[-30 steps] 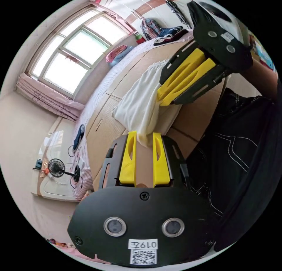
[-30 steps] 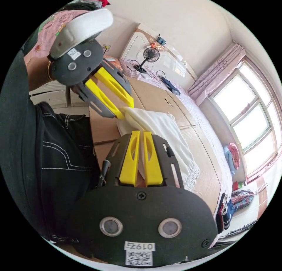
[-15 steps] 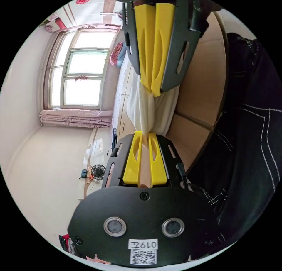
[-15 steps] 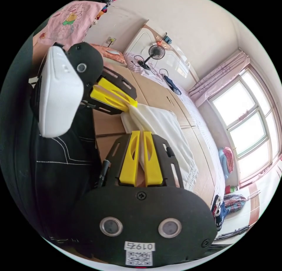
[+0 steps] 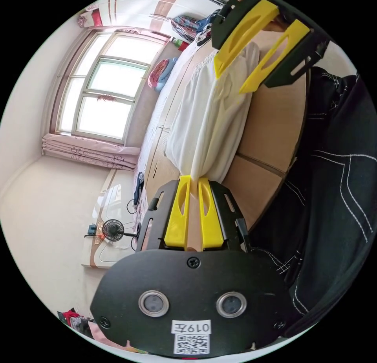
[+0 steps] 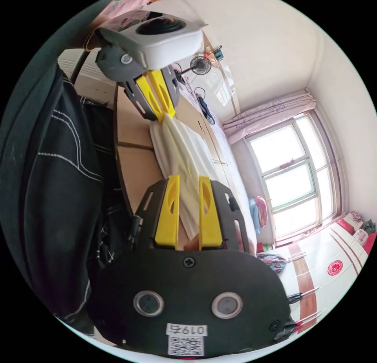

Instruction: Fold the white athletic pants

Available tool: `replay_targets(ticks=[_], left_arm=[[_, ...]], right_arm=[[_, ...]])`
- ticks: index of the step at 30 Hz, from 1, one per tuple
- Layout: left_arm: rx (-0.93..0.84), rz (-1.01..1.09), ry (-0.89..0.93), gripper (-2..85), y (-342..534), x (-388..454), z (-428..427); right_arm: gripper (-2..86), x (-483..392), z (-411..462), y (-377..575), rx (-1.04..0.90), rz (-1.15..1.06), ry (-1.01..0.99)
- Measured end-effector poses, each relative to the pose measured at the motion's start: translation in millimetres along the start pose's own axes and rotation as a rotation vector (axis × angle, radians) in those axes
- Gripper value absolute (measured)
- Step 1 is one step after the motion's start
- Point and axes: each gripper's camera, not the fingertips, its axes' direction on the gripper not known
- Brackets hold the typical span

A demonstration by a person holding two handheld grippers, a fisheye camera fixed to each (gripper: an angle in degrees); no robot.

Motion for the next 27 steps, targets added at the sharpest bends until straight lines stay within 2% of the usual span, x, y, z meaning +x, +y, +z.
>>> replay_targets(ticks=[5,9,18,27], left_arm=[[0.014,0.032,-0.010,0.8,-2,15,11],[0.021,0.028,0.000,0.7,-5,18,18],[0.025,0.018,0.000,0.8,-9,27,30],[0.022,0.025,-0.009,0.8,-13,35,41]], right_arm=[[6.1,34,1,38,-0.161,0.062,0.071],[8.4,40,12,52,-0.261,0.027,0.060],[8.3,57,13,31,-0.210,0.037,-0.006],[4.9,51,26,18,-0.254,-0.104,-0.029]])
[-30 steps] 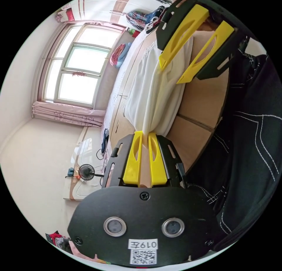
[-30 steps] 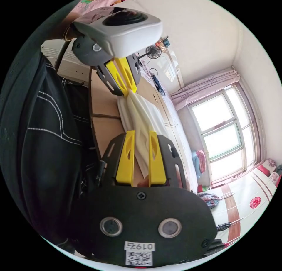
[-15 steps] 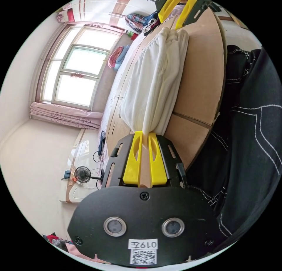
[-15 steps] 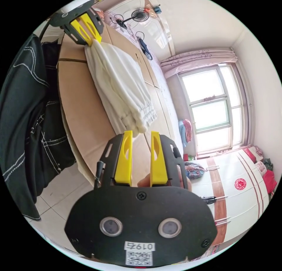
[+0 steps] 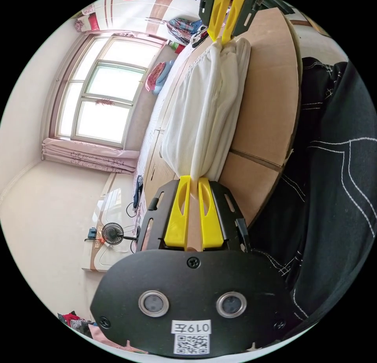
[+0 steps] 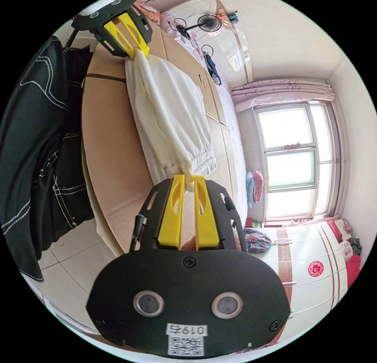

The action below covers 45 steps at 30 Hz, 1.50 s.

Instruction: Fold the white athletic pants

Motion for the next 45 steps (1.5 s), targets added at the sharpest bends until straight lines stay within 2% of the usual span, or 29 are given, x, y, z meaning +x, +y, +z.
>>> replay_targets(ticks=[4,8,12,19,25,29,35,45], left_arm=[[-0.006,-0.014,0.015,0.8,0,1,5],[-0.011,0.005,0.006,1.0,-3,6,9],[-0.011,0.005,0.004,1.0,-3,8,10],[-0.015,0.008,0.004,1.0,-3,12,13],[-0.015,0.000,0.008,1.1,-2,14,13],[-0.016,0.005,0.005,1.0,-1,17,12],[-0.012,0.000,0.009,1.0,3,18,9],[-0.010,-0.006,0.014,0.8,9,20,1]], right_arm=[[4.8,1,-6,0,0.015,0.017,-0.032],[5.3,-24,4,-1,0.006,-0.033,0.096],[7.5,-18,-1,-4,0.014,-0.006,0.039],[11.3,-29,9,-18,0.003,-0.060,0.063],[13.0,-19,13,-26,0.007,-0.017,0.061],[11.7,-8,5,-30,0.059,0.025,0.037],[8.9,-24,16,-35,0.035,-0.064,0.080],[12.2,-22,24,-48,0.009,-0.083,0.030]])
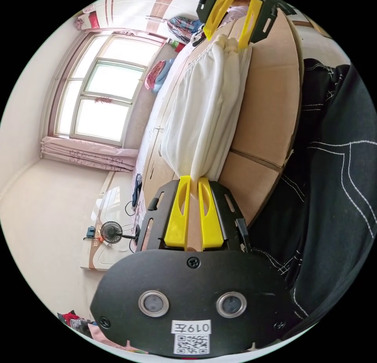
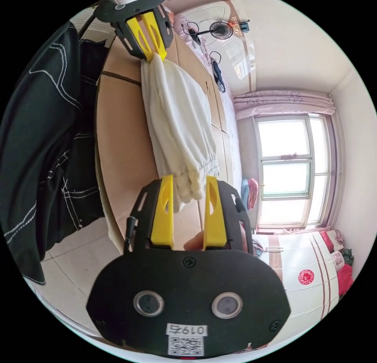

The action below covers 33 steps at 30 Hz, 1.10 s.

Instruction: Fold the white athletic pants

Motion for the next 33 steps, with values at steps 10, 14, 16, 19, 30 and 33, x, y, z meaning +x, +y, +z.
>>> replay_targets(ticks=[10,14,16,19,30,33], left_arm=[[-0.001,-0.005,0.005,0.7,7,-3,-13],[0.003,-0.030,0.038,0.7,10,-12,-19],[0.014,-0.074,0.084,0.7,14,-23,-22],[0.044,-0.133,0.147,0.6,22,-41,-29],[0.085,0.061,0.012,0.8,21,-37,-59],[0.046,0.161,-0.021,0.8,18,-24,-60]], right_arm=[[13.3,15,0,-20,0.054,0.069,-0.047],[12.9,7,0,-35,0.054,0.035,-0.018],[12.8,5,3,-40,0.051,0.028,-0.027],[8.4,12,-5,-47,0.088,0.047,-0.021],[0.4,-22,-1,-65,0.005,-0.268,0.295],[0.0,-50,5,-66,0.006,-0.317,0.277]])
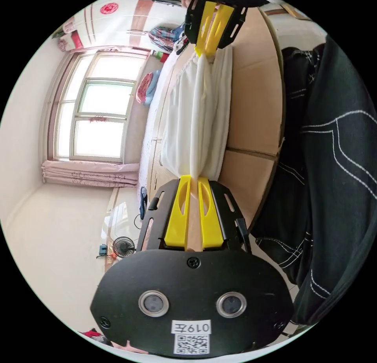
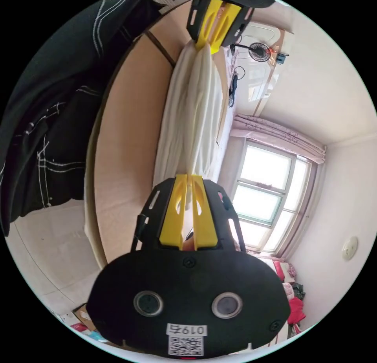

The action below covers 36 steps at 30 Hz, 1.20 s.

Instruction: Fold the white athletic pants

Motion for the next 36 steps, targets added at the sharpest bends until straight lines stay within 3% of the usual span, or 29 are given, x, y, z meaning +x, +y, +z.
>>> replay_targets(ticks=[3,9,12,27,36], left_arm=[[-0.011,0.046,0.009,0.8,1,-3,-2],[-0.007,0.123,0.067,0.8,10,-25,-10],[-0.013,0.179,0.032,0.9,13,-28,-13],[0.061,0.076,0.041,0.9,55,-111,-24],[0.162,-0.025,0.205,0.7,117,-209,-27]], right_arm=[[-0.3,-9,-1,-5,-0.010,-0.005,0.058],[-0.5,24,0,1,0.028,0.134,-0.161],[-0.5,9,2,-4,0.014,0.089,-0.097],[1.7,-30,18,6,-0.054,0.105,0.044],[5.2,-56,35,68,-0.027,0.072,0.087]])
